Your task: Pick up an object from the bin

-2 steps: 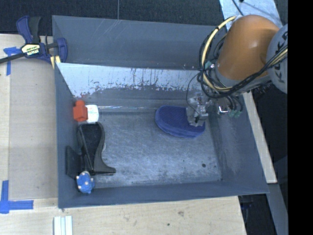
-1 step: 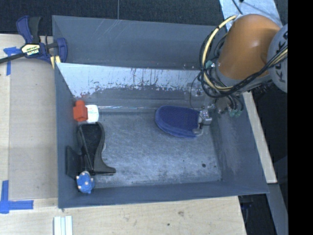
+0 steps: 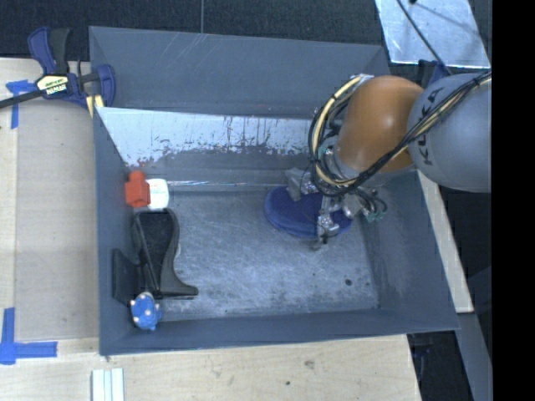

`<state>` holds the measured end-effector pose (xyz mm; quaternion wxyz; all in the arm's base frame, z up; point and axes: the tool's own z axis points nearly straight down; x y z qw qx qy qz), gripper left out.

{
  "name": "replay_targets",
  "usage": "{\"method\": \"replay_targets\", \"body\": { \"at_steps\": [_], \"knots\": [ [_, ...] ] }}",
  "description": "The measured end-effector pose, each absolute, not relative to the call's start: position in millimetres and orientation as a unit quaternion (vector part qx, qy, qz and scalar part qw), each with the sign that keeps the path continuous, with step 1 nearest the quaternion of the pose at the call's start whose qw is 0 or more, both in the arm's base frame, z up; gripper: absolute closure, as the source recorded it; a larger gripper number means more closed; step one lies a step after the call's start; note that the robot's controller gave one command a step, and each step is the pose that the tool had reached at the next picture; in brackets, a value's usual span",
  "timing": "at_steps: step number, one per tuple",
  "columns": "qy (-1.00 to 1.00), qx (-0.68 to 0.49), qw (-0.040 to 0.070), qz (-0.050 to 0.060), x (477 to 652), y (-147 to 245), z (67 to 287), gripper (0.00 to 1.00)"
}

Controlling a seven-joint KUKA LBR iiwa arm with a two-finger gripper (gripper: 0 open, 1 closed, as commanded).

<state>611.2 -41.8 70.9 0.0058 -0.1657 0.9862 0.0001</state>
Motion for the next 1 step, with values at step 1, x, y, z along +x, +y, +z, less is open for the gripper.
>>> {"method": "replay_targets", "body": {
  "at_steps": [1],
  "knots": [
    [0.986,-0.165,0.003,-0.001,611.2,-43.7,74.7,1.0]
  ]
}}
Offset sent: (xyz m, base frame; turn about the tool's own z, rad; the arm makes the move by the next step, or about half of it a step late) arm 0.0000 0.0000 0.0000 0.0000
